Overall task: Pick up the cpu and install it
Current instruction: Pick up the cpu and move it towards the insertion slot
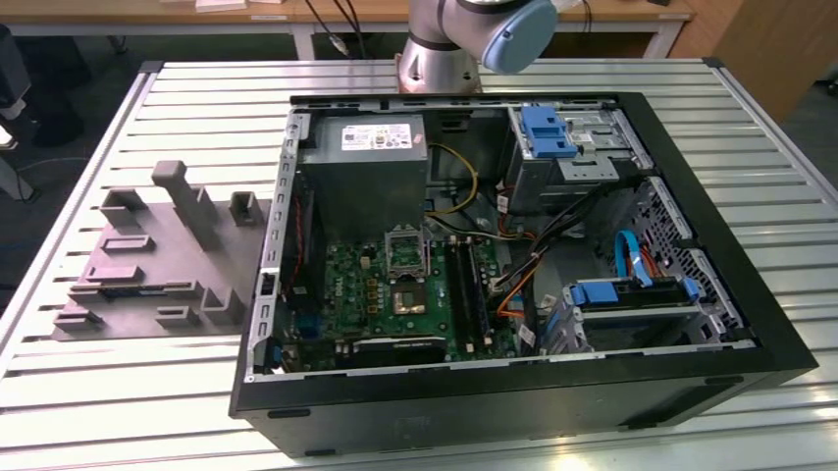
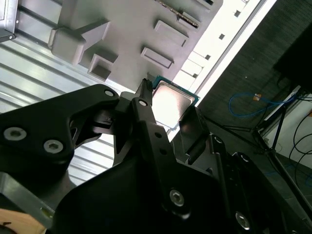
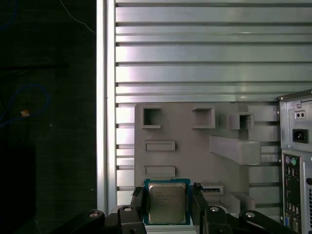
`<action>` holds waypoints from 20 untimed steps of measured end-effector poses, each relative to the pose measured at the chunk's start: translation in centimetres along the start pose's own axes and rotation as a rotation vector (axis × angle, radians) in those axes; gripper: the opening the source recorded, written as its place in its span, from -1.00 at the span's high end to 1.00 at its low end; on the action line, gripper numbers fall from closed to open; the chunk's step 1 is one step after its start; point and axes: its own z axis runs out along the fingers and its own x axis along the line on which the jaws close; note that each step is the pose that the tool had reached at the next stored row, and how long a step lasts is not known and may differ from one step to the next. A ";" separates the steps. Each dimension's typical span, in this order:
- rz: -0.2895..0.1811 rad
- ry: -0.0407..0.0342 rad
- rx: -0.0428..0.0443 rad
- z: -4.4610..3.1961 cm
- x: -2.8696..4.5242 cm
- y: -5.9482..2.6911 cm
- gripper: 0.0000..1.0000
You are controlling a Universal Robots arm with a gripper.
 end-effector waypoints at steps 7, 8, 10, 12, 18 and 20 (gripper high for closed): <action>0.000 0.0002 0.0001 -0.03 -0.03 0.01 0.06; 0.000 0.0002 0.0000 -0.02 -0.05 0.01 0.06; 0.000 0.0001 0.0000 -0.02 -0.12 0.01 0.06; 0.000 0.0001 0.0000 -0.02 -0.18 0.01 0.06; 0.000 0.0001 0.0000 -0.01 -0.37 0.01 0.06; 0.000 0.0000 0.0001 -0.01 -0.43 0.02 0.06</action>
